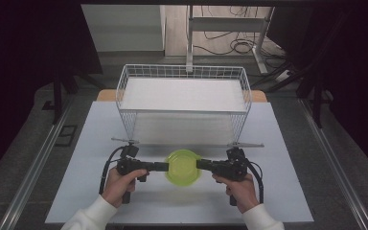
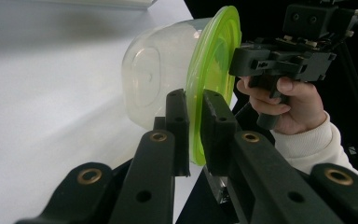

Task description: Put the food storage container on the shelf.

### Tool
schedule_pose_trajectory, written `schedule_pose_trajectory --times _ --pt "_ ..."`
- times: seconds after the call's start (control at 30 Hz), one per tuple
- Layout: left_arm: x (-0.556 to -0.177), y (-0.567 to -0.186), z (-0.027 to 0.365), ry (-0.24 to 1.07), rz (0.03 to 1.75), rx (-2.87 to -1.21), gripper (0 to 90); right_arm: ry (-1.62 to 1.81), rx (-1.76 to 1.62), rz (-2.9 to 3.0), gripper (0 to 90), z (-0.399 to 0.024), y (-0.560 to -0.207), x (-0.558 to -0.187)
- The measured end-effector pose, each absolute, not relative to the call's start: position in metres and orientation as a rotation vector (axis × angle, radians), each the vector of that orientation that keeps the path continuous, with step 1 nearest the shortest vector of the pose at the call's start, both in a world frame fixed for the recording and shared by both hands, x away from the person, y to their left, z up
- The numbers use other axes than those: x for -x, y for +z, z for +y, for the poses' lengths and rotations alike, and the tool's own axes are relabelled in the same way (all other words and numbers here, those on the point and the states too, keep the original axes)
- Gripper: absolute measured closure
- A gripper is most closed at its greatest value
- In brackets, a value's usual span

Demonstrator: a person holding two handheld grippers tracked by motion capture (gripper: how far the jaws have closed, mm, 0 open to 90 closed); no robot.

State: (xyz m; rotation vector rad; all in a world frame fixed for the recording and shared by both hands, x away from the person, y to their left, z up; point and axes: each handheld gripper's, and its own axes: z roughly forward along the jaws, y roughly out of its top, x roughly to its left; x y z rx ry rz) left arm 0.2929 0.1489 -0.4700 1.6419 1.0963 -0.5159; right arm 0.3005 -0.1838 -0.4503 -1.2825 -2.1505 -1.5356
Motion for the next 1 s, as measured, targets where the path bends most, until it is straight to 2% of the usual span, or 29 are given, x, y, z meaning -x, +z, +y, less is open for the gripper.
schedule_pose_trajectory --times 1.0 --pt "-0.316 -0.433 0.151 -0.469 1.063 -1.627 83.1 -1.596 1.248 -2.186 80.0 -0.182 -0.411 -0.323"
